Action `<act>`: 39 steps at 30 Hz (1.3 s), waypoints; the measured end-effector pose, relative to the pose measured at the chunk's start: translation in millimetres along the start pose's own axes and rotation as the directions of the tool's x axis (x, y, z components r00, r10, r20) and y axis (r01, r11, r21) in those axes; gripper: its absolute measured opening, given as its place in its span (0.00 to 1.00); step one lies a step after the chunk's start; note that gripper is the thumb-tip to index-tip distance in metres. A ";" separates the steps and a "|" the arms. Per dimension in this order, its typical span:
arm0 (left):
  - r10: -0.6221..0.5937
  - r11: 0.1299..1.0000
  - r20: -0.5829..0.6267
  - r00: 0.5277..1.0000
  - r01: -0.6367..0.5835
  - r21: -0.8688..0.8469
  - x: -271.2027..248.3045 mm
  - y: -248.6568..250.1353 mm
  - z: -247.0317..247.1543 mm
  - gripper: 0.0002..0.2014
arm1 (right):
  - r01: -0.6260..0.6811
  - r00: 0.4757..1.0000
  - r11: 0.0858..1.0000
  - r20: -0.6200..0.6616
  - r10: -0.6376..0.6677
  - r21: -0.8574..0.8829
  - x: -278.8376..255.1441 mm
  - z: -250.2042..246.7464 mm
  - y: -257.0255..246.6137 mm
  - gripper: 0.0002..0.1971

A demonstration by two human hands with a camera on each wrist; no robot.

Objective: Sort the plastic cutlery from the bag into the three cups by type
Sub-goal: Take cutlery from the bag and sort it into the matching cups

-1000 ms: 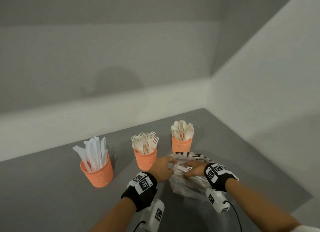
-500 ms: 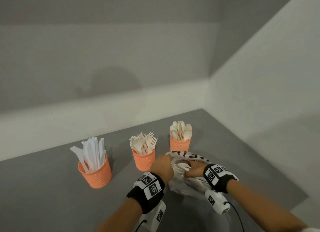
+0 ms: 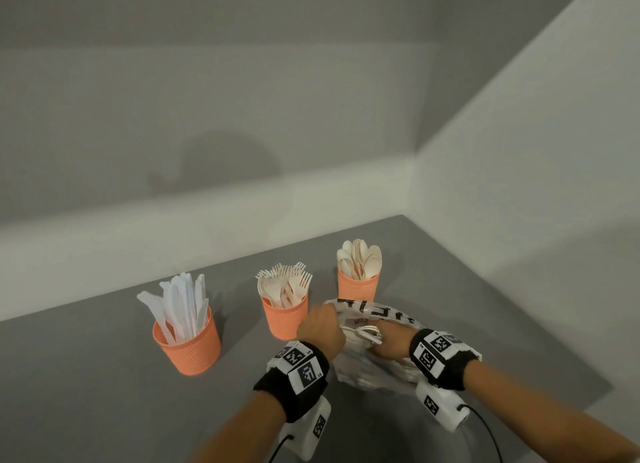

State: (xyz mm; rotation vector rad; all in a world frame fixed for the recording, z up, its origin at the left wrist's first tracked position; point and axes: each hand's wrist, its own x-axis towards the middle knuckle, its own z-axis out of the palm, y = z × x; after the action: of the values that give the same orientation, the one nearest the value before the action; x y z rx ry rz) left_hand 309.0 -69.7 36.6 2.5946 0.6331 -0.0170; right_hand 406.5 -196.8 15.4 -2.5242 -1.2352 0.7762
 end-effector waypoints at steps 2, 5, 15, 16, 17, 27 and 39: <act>-0.006 1.000 -0.012 1.000 0.006 0.024 -1.4 0.2 1.4 0.15 | 0.007 1.000 1.000 -0.010 -0.006 0.029 0.7 2.9 2.0 0.15; 0.005 0.998 -0.033 0.999 -0.003 0.065 -5.3 2.4 3.4 0.15 | -0.015 1.000 1.000 -0.020 0.014 -0.026 -3.8 1.2 3.2 0.19; 0.145 0.986 -0.002 0.989 -0.145 0.077 -9.0 5.3 7.3 0.10 | -0.036 0.999 0.992 -0.038 0.031 -0.125 -5.9 -7.5 5.7 0.27; 0.118 0.985 0.007 0.993 -0.118 0.123 -9.1 3.3 8.4 0.11 | -0.030 0.999 0.990 -0.018 0.028 -0.140 -5.6 -8.9 5.3 0.28; 0.087 0.981 0.006 0.996 -0.087 0.172 -9.1 1.4 9.1 0.12 | -0.031 0.999 0.992 0.011 0.032 -0.121 -4.3 -8.2 6.6 0.29; -0.046 0.969 0.028 0.999 0.037 0.243 -3.2 -9.1 -3.1 0.12 | -0.066 0.989 0.996 0.126 0.072 -0.056 -13.5 -5.6 3.5 0.23; -0.051 0.964 0.285 0.957 0.122 -0.237 2.9 -9.6 -5.5 0.12 | 0.249 0.925 0.936 -0.347 -0.154 0.248 -16.8 -14.9 1.3 0.16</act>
State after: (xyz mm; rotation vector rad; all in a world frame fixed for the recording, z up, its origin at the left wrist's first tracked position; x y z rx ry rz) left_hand 306.9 -58.5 37.0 2.2619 0.6022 -0.3030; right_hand 407.0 -210.4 33.3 -2.1379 -1.1532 0.4331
